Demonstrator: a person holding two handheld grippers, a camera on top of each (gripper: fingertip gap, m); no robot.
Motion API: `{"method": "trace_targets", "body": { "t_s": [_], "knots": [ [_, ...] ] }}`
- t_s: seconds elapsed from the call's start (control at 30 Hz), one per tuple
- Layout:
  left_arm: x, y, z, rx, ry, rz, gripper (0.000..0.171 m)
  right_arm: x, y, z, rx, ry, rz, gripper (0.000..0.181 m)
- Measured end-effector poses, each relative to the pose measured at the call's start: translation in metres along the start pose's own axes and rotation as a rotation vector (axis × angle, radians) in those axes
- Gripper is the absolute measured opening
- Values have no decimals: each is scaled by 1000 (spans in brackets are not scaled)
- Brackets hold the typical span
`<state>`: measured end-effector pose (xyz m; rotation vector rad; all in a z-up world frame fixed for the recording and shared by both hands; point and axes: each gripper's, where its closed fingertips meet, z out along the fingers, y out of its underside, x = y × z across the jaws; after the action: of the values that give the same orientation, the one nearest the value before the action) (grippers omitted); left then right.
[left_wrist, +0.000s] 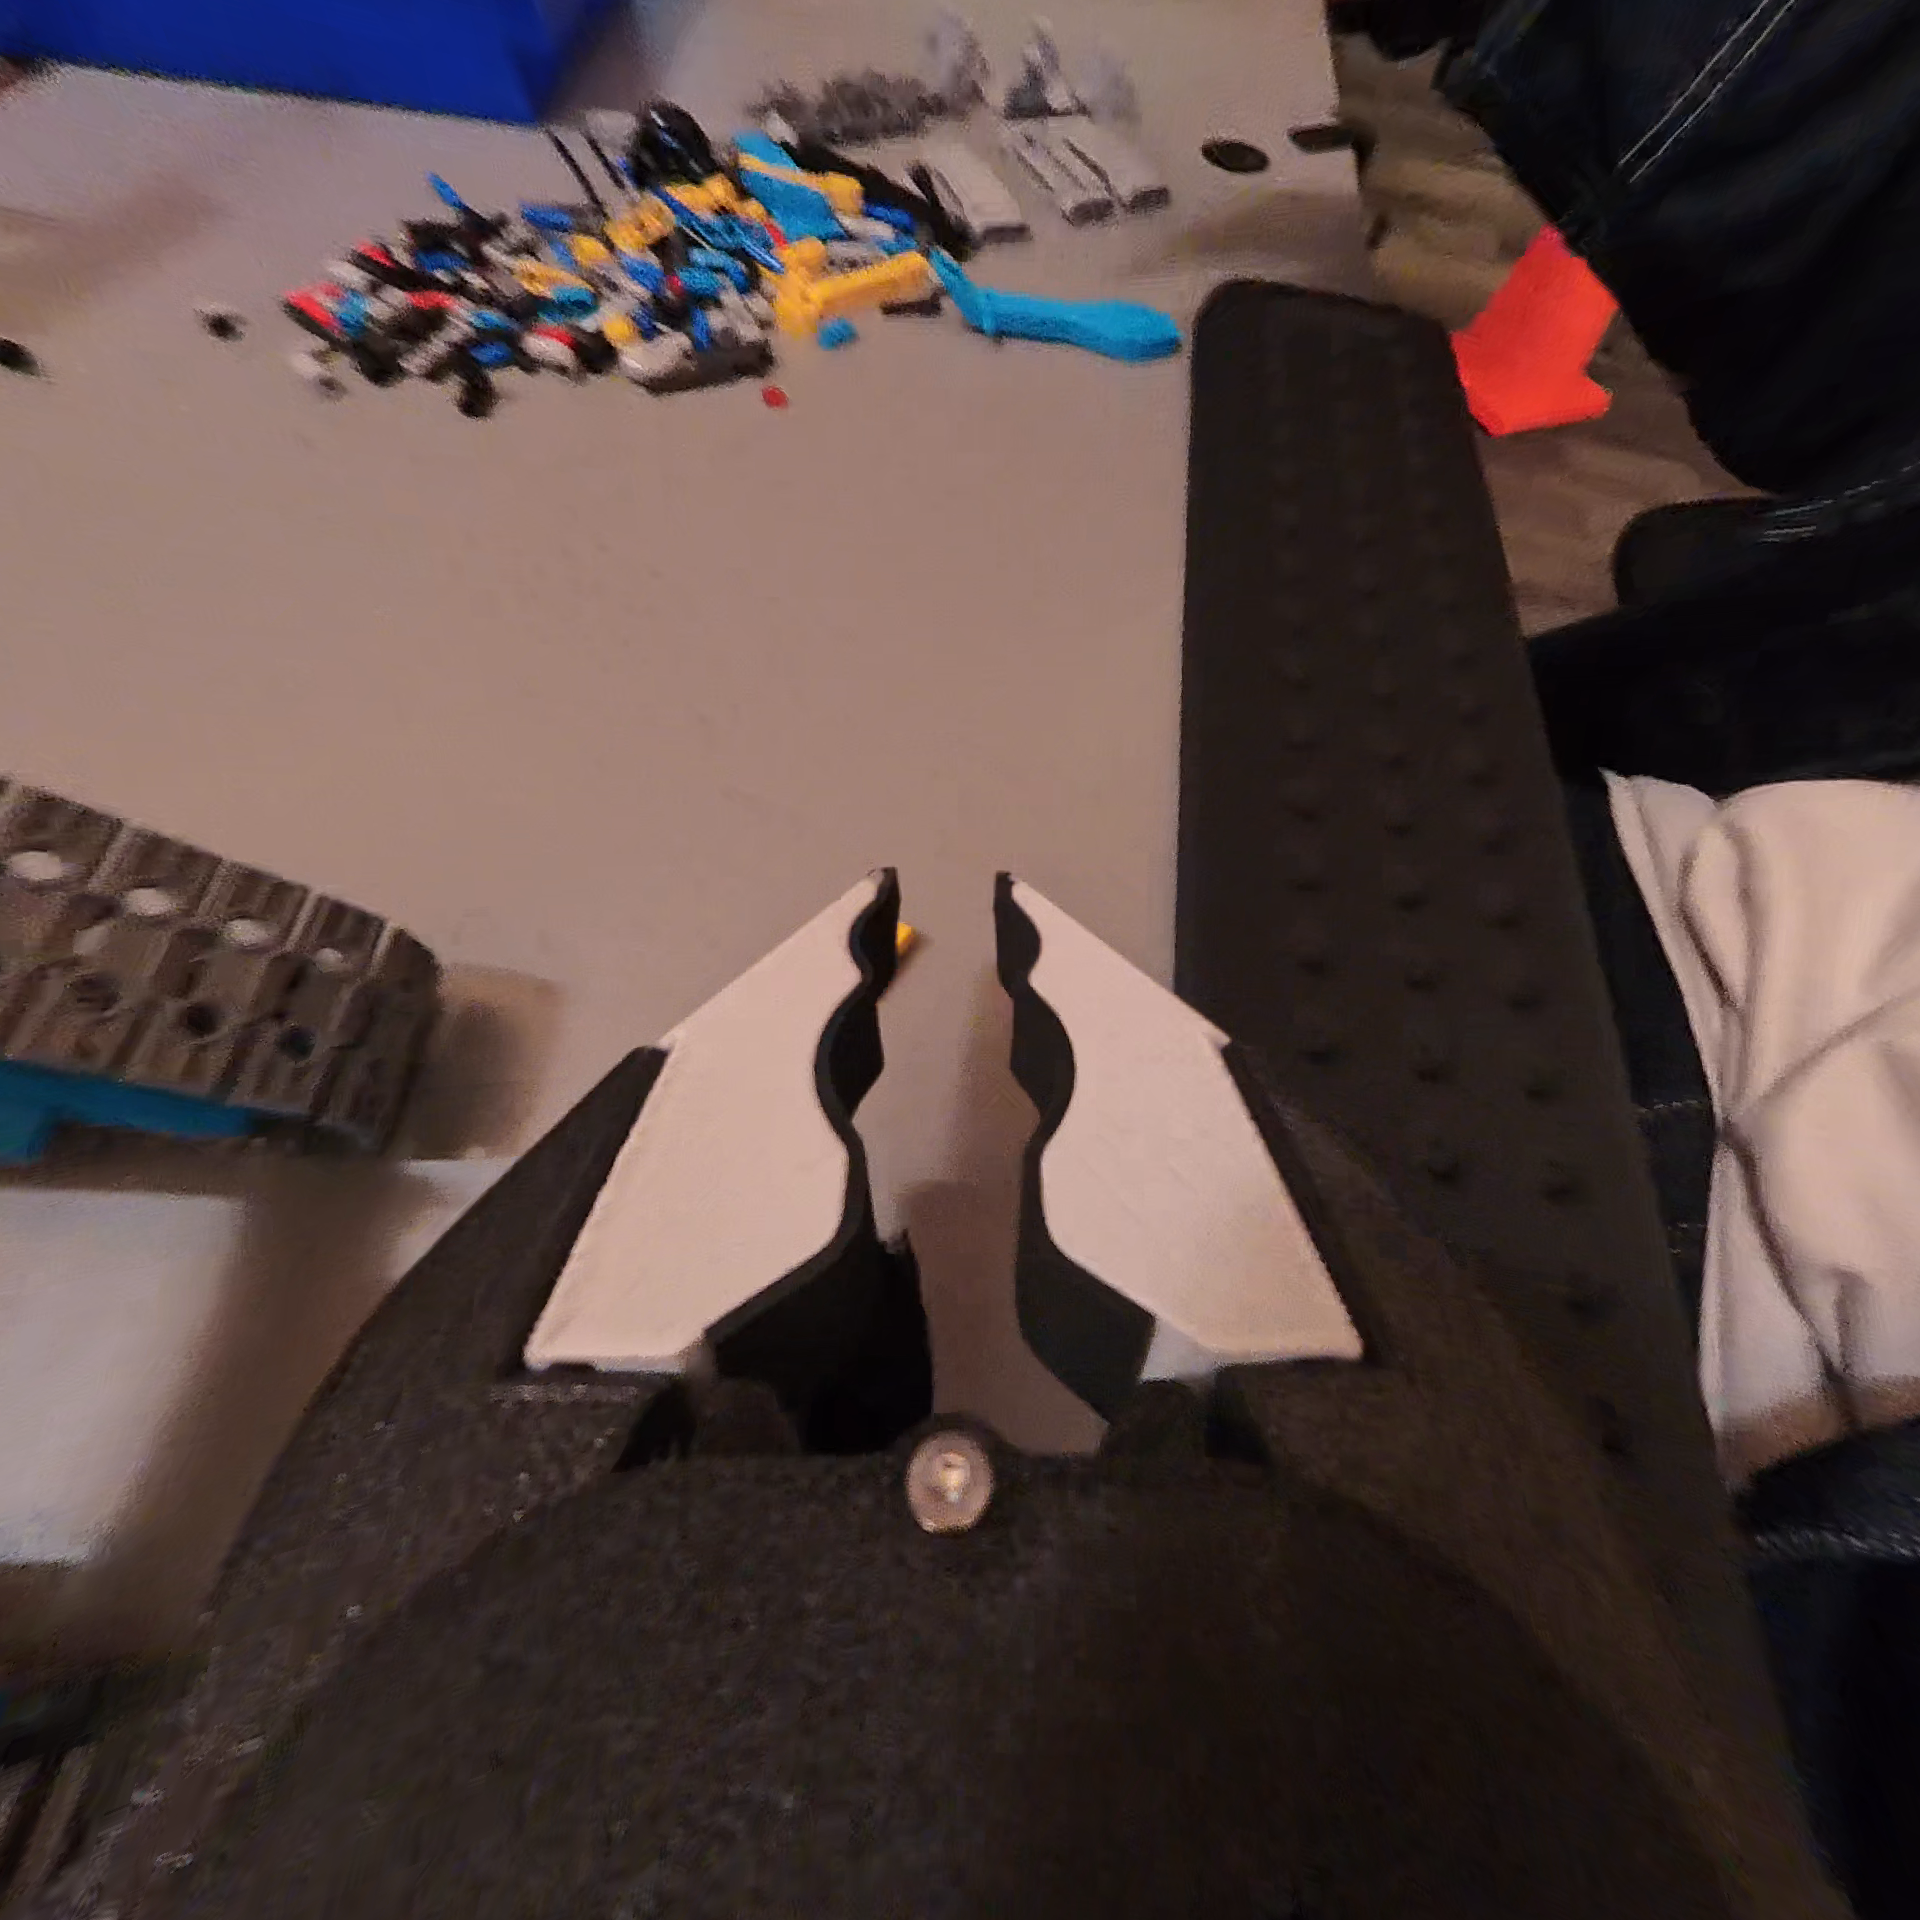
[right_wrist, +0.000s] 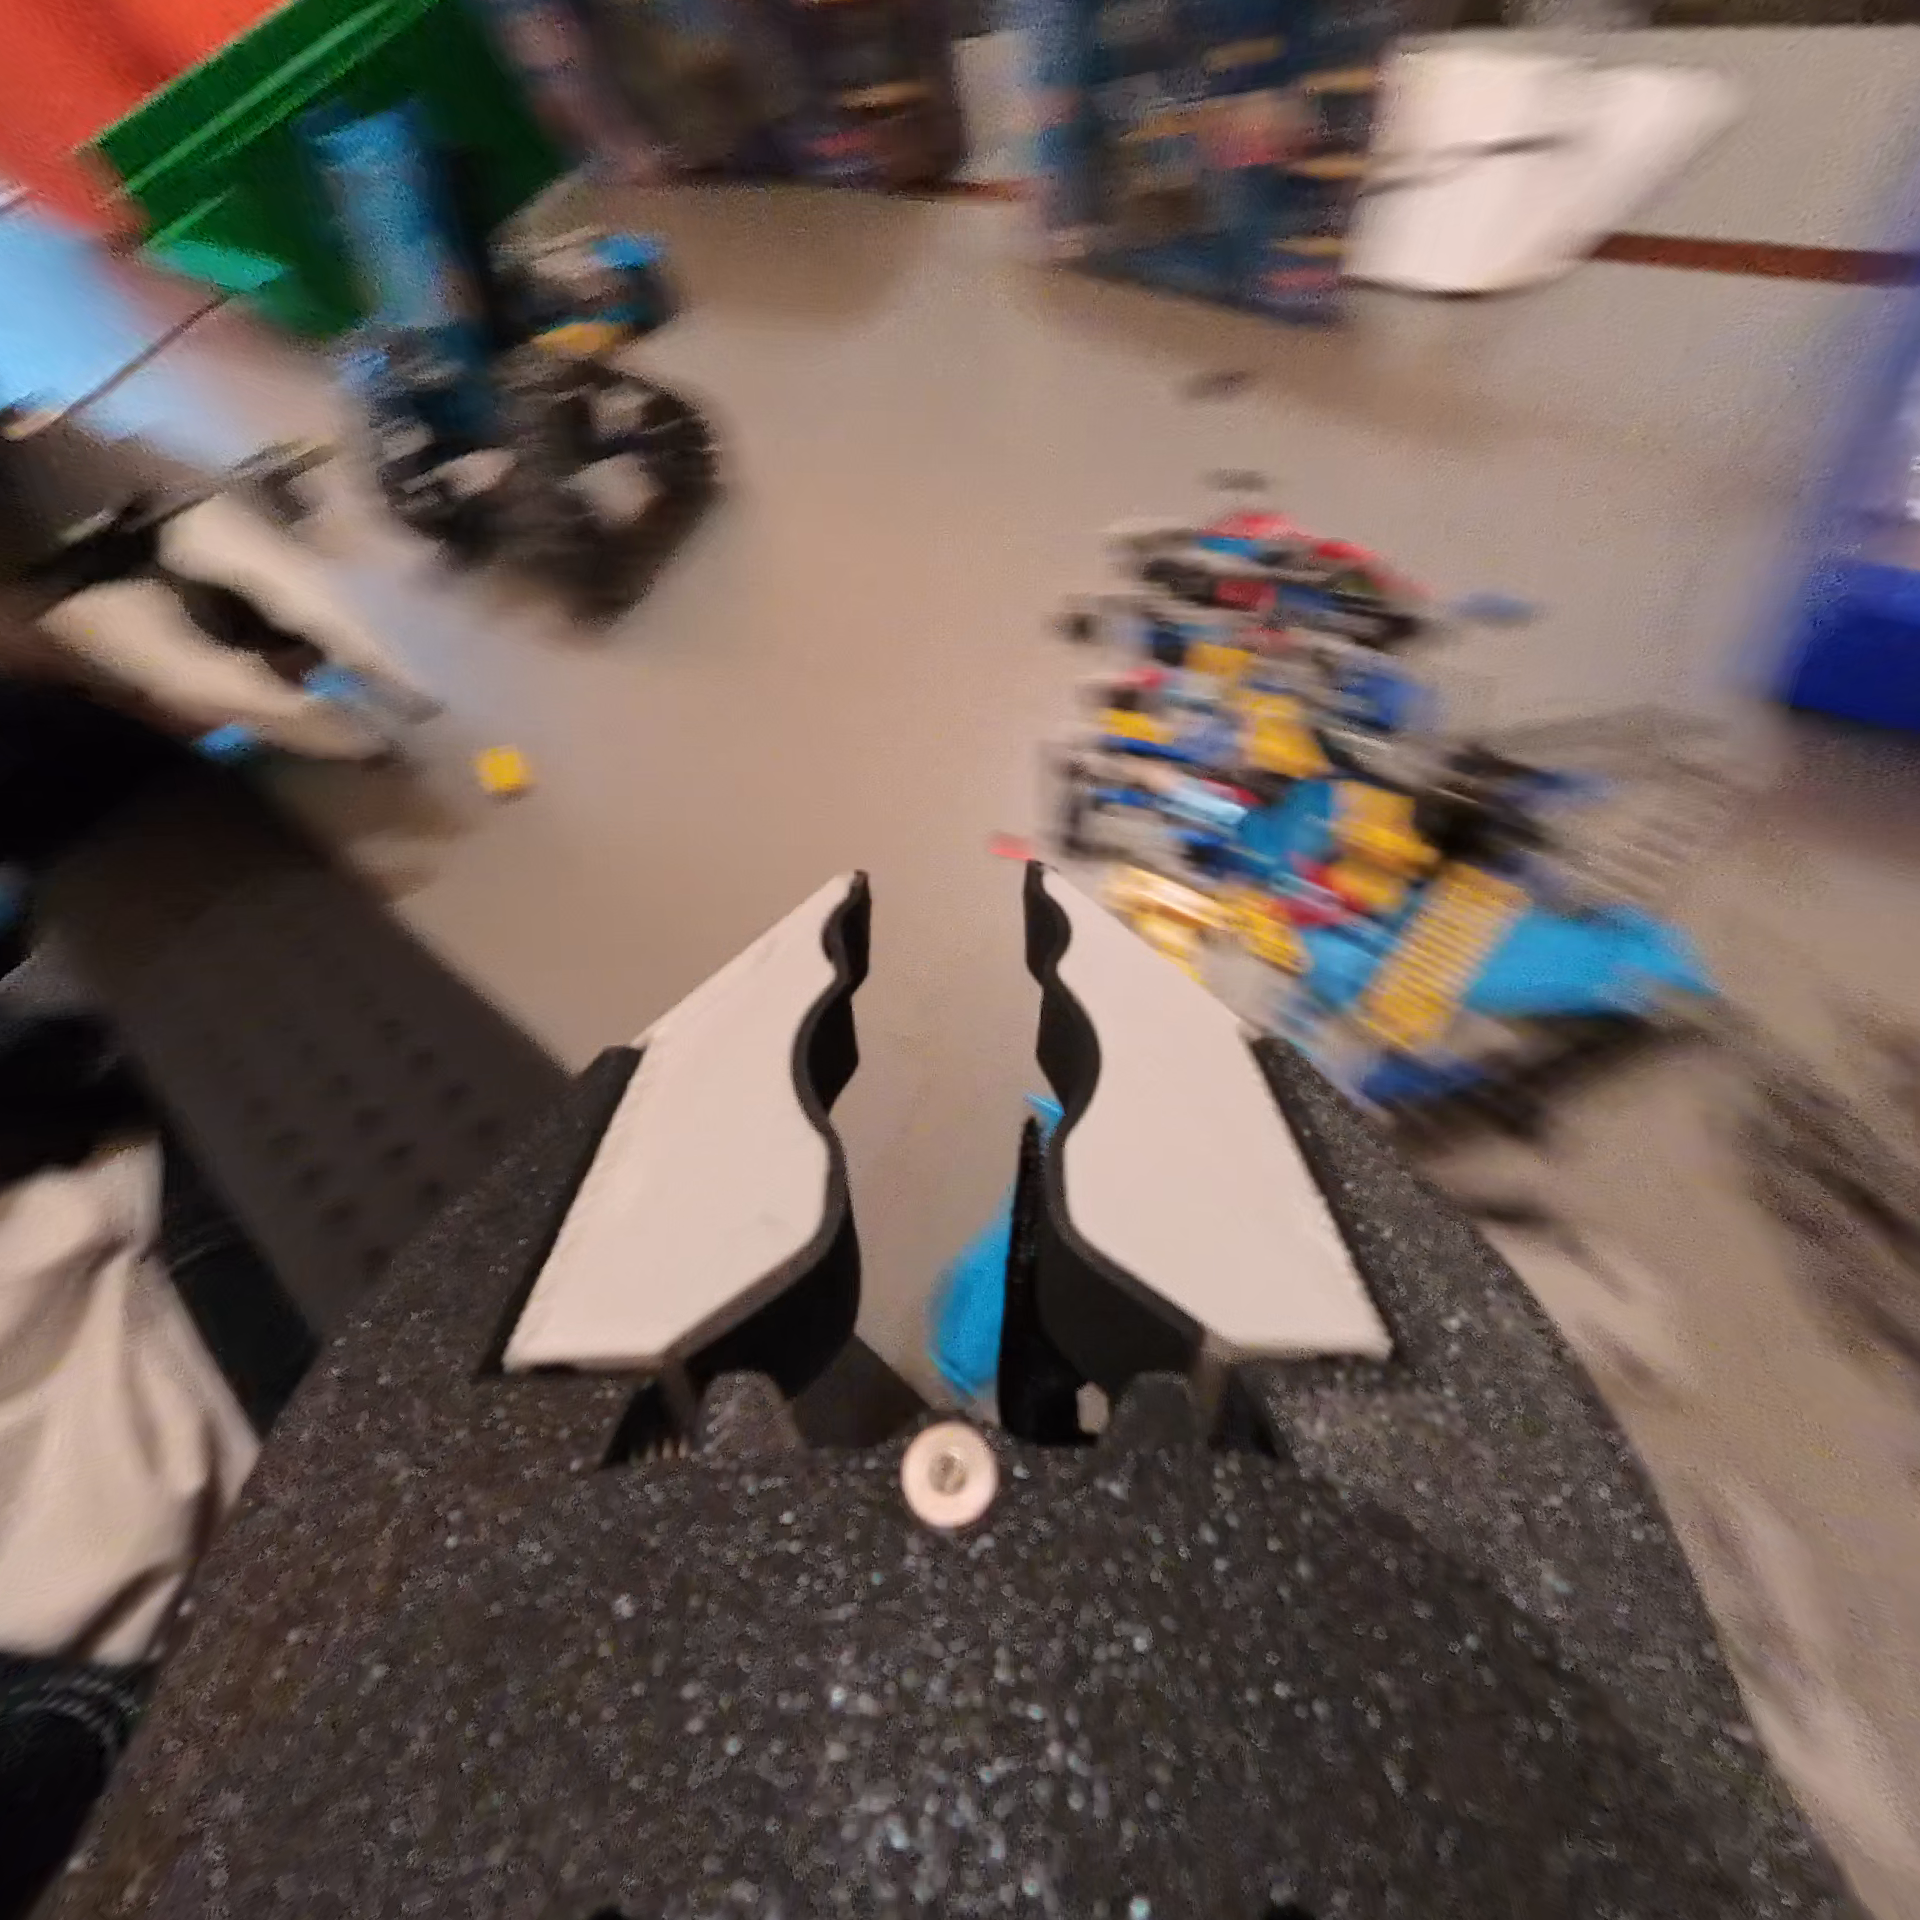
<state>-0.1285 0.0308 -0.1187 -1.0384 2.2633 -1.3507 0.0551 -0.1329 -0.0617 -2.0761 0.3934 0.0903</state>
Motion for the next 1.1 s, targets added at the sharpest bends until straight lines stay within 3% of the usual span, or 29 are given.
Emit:
{"method": "trace_targets", "body": {
  "t_s": [0.1, 0.2, 0.33, 0.5, 0.57, 0.67, 0.77, 0.9, 1.0, 1.1],
  "knots": [
    [-7, 6, 6, -83, -10, 46, 22, -92, 19, 74, -138, -292, -154, 16],
    [-14, 17, 9, -167, 1, 64, 22, -153, 41, 123, -258, -451, -267, 21],
    [-19, 29, 13, -215, -2, 57, 16, -171, 48, 165, -311, -375, -437, 23],
    [-26, 38, 8, -225, -14, 45, 1, -183, 53, 189, -341, -362, -524, 23],
    [-24, 33, 6, -191, -2, 30, 2, -184, 50, 193, -315, -358, -516, 9],
    [-34, 26, 1, -139, -61, 16, 2, -179, 51, 191, -327, -391, -437, 6],
    [-61, 18, -10, -64, -224, -45, 5, -134, 29, 183, -255, -296, -269, 6],
    [-77, 9, -38, 82, -409, -159, 11, 13, -22, 134, -9, 247, -89, 6],
    [-79, -2, -68, 218, -524, -160, 10, 97, -13, 83, 38, 566, 41, 6],
    [-101, -12, -109, 376, -662, -230, 14, 119, 6, 73, -19, 658, 118, 6]
  ]
}}
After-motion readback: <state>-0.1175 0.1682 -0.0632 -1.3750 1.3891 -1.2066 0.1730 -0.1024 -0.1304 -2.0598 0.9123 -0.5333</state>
